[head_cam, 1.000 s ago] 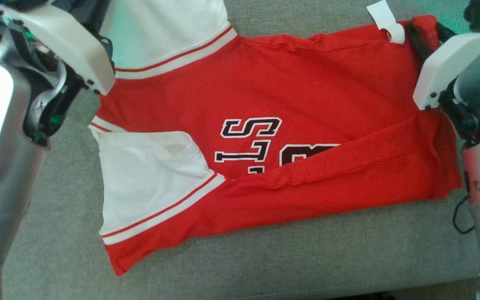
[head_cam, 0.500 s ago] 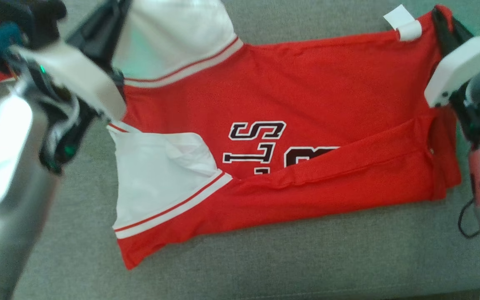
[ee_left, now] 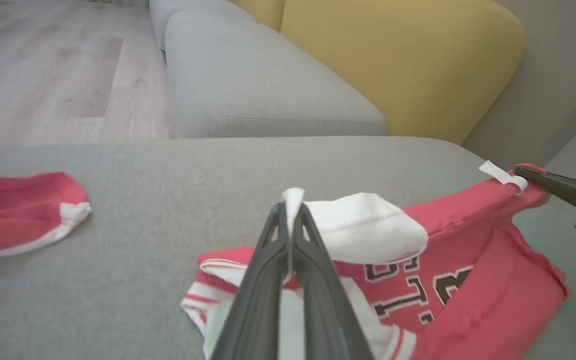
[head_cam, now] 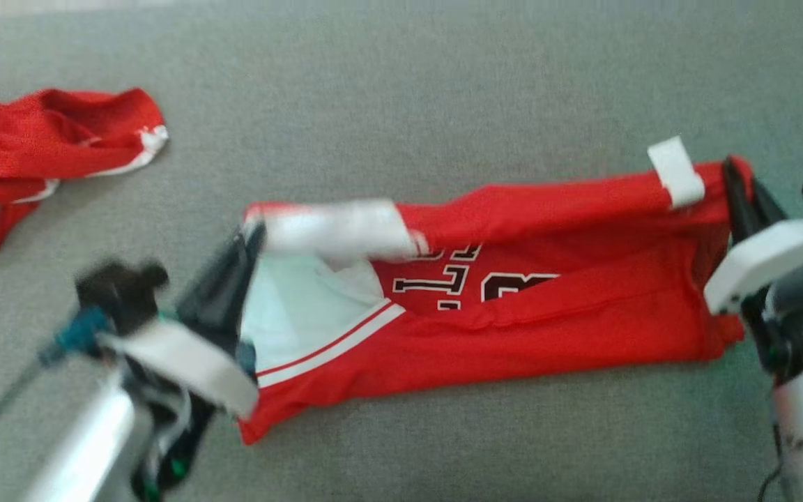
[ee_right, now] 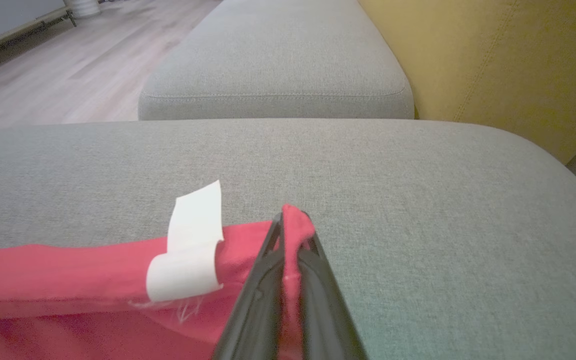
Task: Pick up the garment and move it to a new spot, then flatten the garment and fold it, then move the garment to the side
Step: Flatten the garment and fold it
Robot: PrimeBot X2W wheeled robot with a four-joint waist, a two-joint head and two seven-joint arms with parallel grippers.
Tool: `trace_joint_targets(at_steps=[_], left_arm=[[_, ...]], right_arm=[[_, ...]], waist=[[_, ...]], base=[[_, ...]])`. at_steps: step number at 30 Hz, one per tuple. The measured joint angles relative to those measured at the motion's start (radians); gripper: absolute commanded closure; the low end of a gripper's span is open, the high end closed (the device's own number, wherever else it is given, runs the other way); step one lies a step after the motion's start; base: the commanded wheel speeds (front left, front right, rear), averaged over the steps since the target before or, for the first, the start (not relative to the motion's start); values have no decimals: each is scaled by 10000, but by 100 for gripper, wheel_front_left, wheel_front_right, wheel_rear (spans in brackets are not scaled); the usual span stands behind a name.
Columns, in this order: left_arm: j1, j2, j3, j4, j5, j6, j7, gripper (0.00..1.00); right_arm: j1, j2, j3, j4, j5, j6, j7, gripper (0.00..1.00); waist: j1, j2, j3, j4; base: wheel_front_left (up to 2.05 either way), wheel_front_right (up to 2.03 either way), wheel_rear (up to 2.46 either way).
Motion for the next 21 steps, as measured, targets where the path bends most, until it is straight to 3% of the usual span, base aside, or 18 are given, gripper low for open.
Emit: trace_joint_targets(at_steps=[6,7,9,10,11,12,17,21], left_arm=[[1592,-259,-316,293,-44,303,-656,100],[1716,-330,-351,464,-44,303,-817,100],[1850,-466,-472,834,-13,299,-1162,100],[1883,-556,-485,1012,-2,303,-1365,84],[1894,-669,-487,1181,-2,307,-1605,29],[1907,-754,-504,1298,29,305,-1787,0],[2371,-1064,-466,1732,115,468,-2667,0],[2928,-1193,-111,1726,117,894,-3338,0]], right_arm=[[1042,336,-313,-171,-15,0,-82,100],[1165,382,-359,-169,-48,0,-92,96],[1347,502,-454,-169,-125,0,-205,56],[1416,529,-456,-169,-178,0,-268,9],[1470,573,-493,-165,-221,0,-343,0],[1508,640,-579,-165,-253,0,-433,0],[2009,947,-1114,-171,-389,0,-872,0],[2530,1183,-1732,-288,-518,0,-1147,0]], waist=[[0,0,-605,125],[0,0,-669,136],[1,0,-769,147],[2,0,-808,145],[2,0,-844,143],[2,0,-875,137],[3,0,-1043,127],[2,0,-1183,156]], base=[[0,0,0],[0,0,0],[0,0,0],[0,0,0],[0,0,0],[0,0,0],[0,0,0],[0,0,0]])
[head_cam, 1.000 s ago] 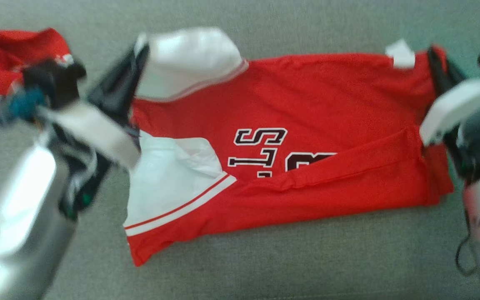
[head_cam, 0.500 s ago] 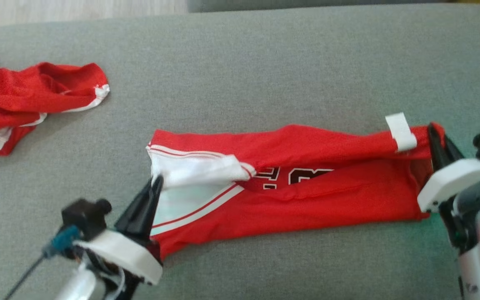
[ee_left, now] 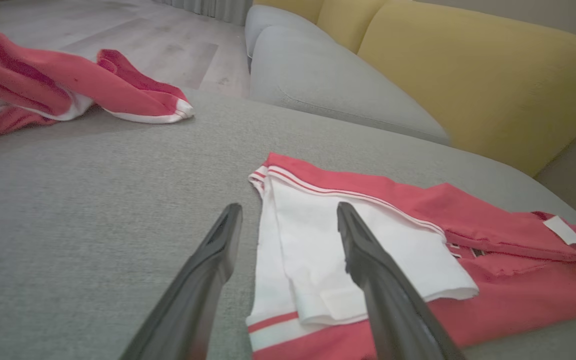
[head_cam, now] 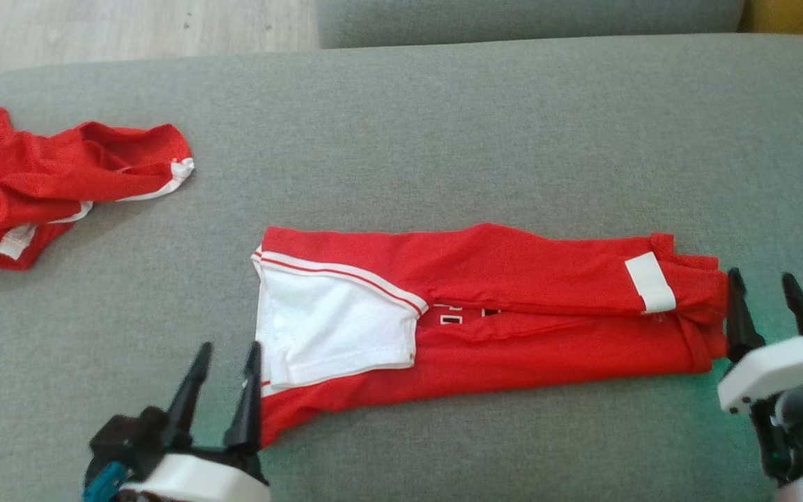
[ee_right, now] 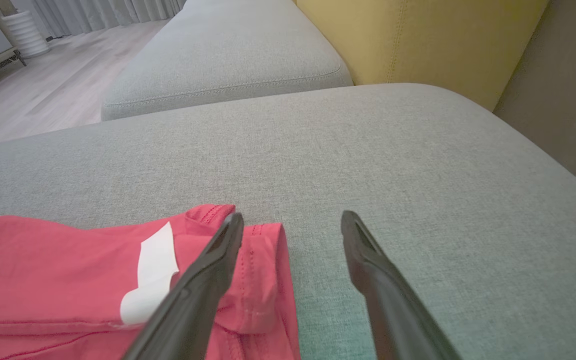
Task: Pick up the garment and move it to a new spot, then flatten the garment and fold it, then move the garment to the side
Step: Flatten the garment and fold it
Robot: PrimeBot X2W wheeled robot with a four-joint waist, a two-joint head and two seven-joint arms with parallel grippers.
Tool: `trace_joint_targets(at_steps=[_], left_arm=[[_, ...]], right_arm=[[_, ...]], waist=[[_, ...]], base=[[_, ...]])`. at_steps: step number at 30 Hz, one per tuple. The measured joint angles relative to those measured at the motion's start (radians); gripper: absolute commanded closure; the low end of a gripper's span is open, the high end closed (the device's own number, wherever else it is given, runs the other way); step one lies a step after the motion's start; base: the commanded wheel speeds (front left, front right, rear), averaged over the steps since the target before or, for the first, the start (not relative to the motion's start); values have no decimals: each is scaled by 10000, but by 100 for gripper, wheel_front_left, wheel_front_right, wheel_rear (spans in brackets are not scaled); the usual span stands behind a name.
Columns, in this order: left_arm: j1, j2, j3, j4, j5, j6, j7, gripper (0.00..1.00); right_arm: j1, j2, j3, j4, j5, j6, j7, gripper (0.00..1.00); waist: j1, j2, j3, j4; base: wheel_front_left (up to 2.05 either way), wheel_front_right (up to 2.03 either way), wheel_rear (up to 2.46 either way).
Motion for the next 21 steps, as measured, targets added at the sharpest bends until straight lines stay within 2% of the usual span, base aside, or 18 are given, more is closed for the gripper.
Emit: trace_joint_targets(at_steps=[5,11,21], left_arm=[[240,-4,313,-119,288,516,-309,0],[314,-69,525,-372,529,872,-399,0],[299,-86,571,-606,694,1133,-474,0]], right_arm=[[412,267,-347,-472,-199,0,-71,0],[483,324,-242,-405,-201,0,270,0],[-475,-161,77,1427,-654,0,1657,0]], waist=[[0,0,-149,108],[0,0,-164,233],[2,0,69,633]], base=[[0,0,0],[0,0,0],[0,0,0]])
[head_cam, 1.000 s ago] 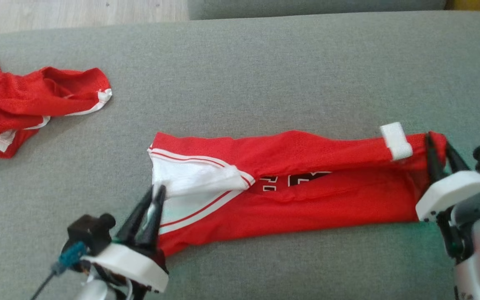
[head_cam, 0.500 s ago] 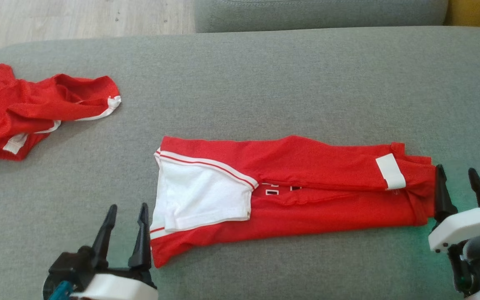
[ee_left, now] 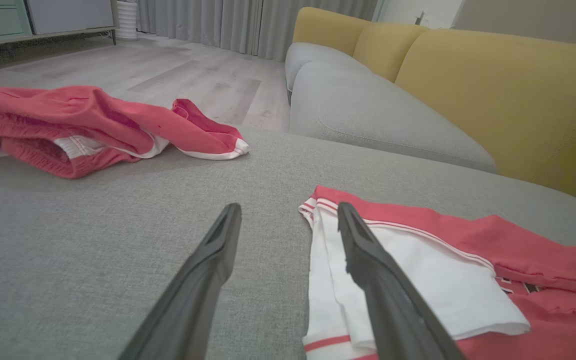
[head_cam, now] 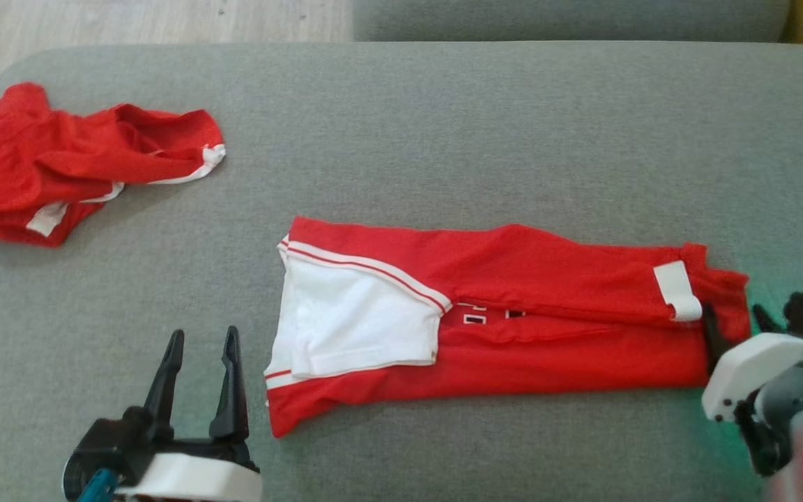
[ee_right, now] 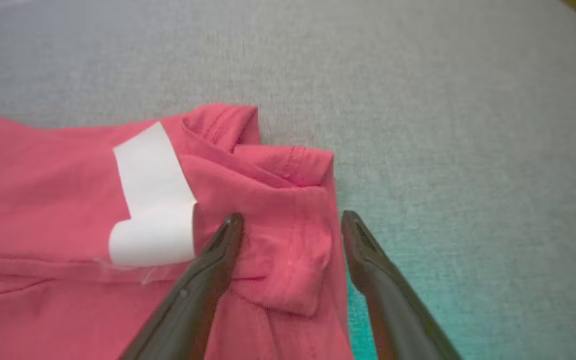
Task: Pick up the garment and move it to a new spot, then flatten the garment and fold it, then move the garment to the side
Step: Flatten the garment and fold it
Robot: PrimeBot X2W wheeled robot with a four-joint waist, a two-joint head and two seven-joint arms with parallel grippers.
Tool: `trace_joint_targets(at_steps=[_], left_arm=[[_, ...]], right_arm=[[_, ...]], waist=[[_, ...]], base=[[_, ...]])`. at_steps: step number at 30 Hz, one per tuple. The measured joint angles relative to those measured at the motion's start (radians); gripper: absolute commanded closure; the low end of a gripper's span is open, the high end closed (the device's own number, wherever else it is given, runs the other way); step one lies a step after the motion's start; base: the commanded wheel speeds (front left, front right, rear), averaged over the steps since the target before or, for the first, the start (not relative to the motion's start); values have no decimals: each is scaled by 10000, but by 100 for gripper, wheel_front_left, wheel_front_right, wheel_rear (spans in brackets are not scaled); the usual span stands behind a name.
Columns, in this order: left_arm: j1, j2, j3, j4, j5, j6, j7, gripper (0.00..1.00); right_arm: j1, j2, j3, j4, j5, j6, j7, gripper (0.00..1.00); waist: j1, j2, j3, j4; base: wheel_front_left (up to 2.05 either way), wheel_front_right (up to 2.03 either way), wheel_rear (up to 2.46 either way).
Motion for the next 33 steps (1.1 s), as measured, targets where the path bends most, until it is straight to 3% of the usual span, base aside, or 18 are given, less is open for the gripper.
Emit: trace_joint_targets(at_steps=[5,6,8,11,13,18,26,33], left_arm=[[0,-6,-6,2,69,31,-2,0],[0,-8,-8,0,71,36,-2,0],[0,-15,-17,-2,86,79,-4,0],[-1,-19,-38,-2,180,82,-8,0],[-2,-23,-65,-4,232,86,-6,0],[-7,-75,-155,-15,240,86,-6,0],[-34,-230,-336,-17,242,86,-6,0],[-35,-245,-380,31,242,82,-6,0]], right_arm=[[-159,-6,314,391,355,0,437,0],[-196,-6,362,435,472,0,495,10],[-246,-10,477,487,560,0,523,56],[-253,2,577,499,558,0,516,89],[-274,13,569,502,558,0,502,100],[-284,-48,318,472,545,0,441,100],[-265,-993,-1220,-491,362,0,667,100],[-168,-650,-1423,-1983,410,0,897,100]], waist=[[-1,0,0,150],[-1,0,-12,162],[-1,0,-36,162],[-1,0,-81,111],[0,0,-116,51],[-1,0,-206,-109],[-1,0,-324,-422],[-1,0,-477,-618]], base=[[0,0,0],[0,0,0],[0,0,0],[0,0,0],[0,0,0],[0,0,0],[0,0,0],[0,0,0]])
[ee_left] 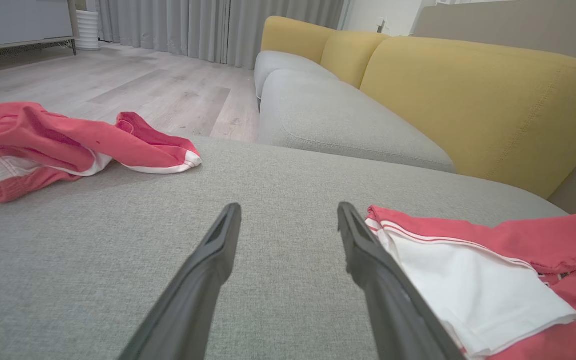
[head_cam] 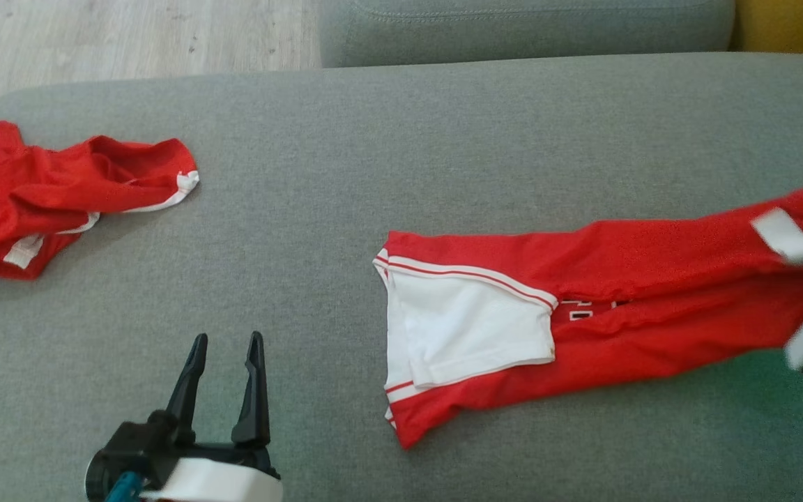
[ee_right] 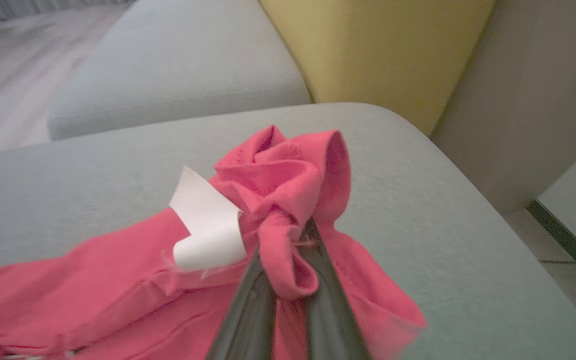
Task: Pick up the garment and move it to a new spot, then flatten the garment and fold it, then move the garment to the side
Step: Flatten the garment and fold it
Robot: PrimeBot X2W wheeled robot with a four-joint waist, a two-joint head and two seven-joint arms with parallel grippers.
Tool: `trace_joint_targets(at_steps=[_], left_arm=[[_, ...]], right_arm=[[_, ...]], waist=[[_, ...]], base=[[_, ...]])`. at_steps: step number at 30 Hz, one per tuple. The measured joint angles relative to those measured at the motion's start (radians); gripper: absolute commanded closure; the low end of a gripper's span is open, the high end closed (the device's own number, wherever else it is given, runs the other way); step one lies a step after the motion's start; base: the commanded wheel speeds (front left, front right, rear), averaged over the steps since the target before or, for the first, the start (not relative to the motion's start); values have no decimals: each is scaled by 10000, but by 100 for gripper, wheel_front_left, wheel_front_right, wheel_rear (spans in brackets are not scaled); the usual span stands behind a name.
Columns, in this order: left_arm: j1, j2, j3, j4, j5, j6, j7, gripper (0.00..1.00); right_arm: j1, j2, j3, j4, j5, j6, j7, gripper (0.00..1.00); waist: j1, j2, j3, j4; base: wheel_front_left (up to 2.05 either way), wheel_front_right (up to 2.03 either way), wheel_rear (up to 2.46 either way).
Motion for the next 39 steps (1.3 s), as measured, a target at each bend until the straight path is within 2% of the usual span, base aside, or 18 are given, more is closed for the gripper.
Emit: trace_joint_targets(at_steps=[3,7,12,21,30,31,32,33,39], left_arm=[[-1,2,-23,67,-2,-12,2,0],[-1,17,-52,146,-2,-25,8,0],[-3,59,-77,136,-2,-54,27,0],[-4,157,-301,35,0,-69,205,0],[-38,161,-362,-25,0,-63,286,0],[-60,159,-364,-23,0,-63,286,0],[-105,157,-368,-23,0,-63,284,0],[-157,157,-368,-23,0,-63,284,0],[-212,128,-362,-8,0,-4,270,0]], right_arm=[[286,389,681,-982,261,0,207,100],[851,794,2125,-1992,675,0,447,100],[979,1103,4013,-2403,1231,0,443,100],[789,1225,6493,-765,2533,0,-291,100],[-453,1220,7766,1244,3498,0,-1183,100],[-578,1218,7879,1469,3563,0,-1267,93],[-690,1220,7967,1695,3593,0,-1365,44],[-793,1204,8103,1877,3597,0,-1465,0],[-1167,1202,8895,2029,4604,0,-2190,0]], waist=[[0,0,-101,-33],[0,0,-241,0],[0,0,-347,158],[0,0,-448,685],[0,0,-288,1176],[0,0,-255,1208],[0,0,-223,1239],[0,0,-191,1263],[0,0,-95,1225]], base=[[0,0,0],[0,0,0],[0,0,0],[0,0,0],[0,0,0],[0,0,0],[0,0,0],[0,0,0],[0,0,0]])
